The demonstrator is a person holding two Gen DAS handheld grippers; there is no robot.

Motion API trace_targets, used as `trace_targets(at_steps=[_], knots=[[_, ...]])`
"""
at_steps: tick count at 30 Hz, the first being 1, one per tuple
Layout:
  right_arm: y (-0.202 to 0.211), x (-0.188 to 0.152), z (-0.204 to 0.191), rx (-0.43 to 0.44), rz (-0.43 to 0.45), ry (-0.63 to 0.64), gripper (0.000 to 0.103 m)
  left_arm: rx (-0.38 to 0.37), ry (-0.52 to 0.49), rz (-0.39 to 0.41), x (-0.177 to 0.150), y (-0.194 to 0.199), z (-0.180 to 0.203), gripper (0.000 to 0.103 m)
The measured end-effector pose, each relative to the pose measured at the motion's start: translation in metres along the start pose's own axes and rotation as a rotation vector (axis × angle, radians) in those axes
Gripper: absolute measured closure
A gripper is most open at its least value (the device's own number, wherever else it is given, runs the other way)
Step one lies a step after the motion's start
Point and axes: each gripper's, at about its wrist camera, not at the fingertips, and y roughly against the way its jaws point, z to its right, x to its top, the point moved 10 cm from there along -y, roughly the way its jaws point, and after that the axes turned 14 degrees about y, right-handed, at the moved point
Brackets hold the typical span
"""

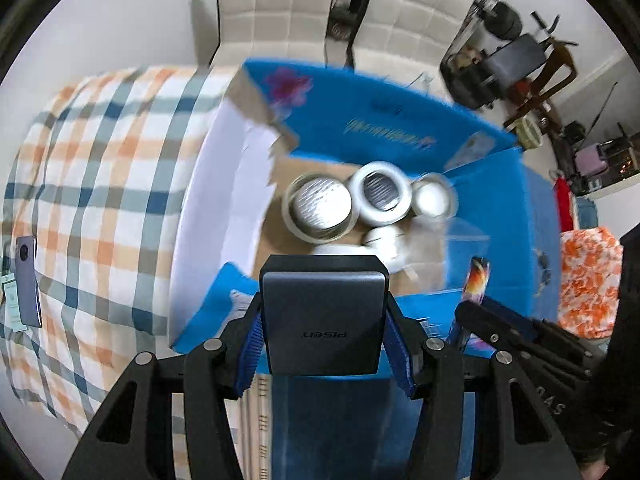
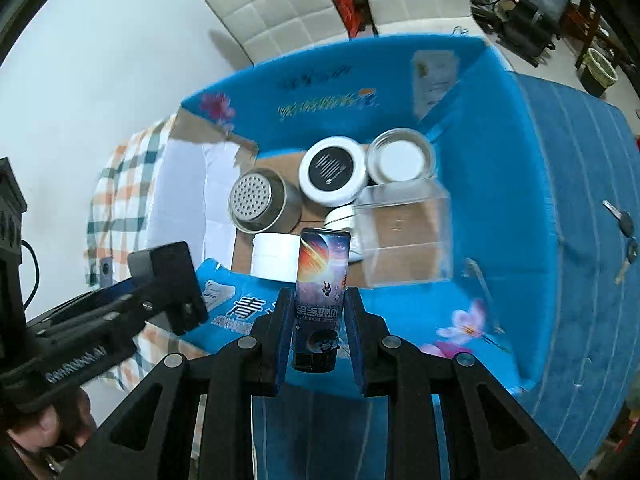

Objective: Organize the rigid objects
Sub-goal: 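Carry the charger into the box with the left tool while the right tool carries the fob, then release the charger and fob in the box and lift both tools away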

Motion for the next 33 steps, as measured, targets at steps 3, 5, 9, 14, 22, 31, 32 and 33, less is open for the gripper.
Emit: trace_targets(at_steps=[3,5,9,14,22,31,32,33], knots=[[-0.022,0.004,-0.003,-0.026,-0.037,0.03,0.076,0.015,-0.004,-0.044,0.0,-0.019,-0.014,0.052],[-0.031,0.003,0.0,-0.052,-0.059,0.038,0.076,0.024,-0.008,-0.066,0.0,-0.029,-0.019,0.052],[-0.051,0.004,0.006,-0.096,-0.098,0.049,0.076,0.042,-0.022,-0.093,0.0,-0.044,-0.022,0.052],[-0.059,0.004,0.012,-0.113,-0.112,0.034,0.076,0.055,-0.018,-0.108,0.001,-0.052,-0.024,0.052],[-0.07,0.001,0.024,-0.132,-0.148,0.001,0.075,0.084,-0.028,-0.109,0.001,-0.057,-0.025,0.051],[-0.077,-0.003,0.029,-0.152,-0.172,-0.025,0.075,0.11,-0.016,-0.1,0.002,-0.06,-0.024,0.05],[-0.076,-0.003,0.029,-0.155,-0.173,-0.024,0.075,0.107,-0.013,-0.097,0.001,-0.058,-0.024,0.05],[-0.075,-0.003,0.029,-0.161,-0.174,-0.022,0.075,0.106,-0.012,-0.091,0.002,-0.055,-0.024,0.05]])
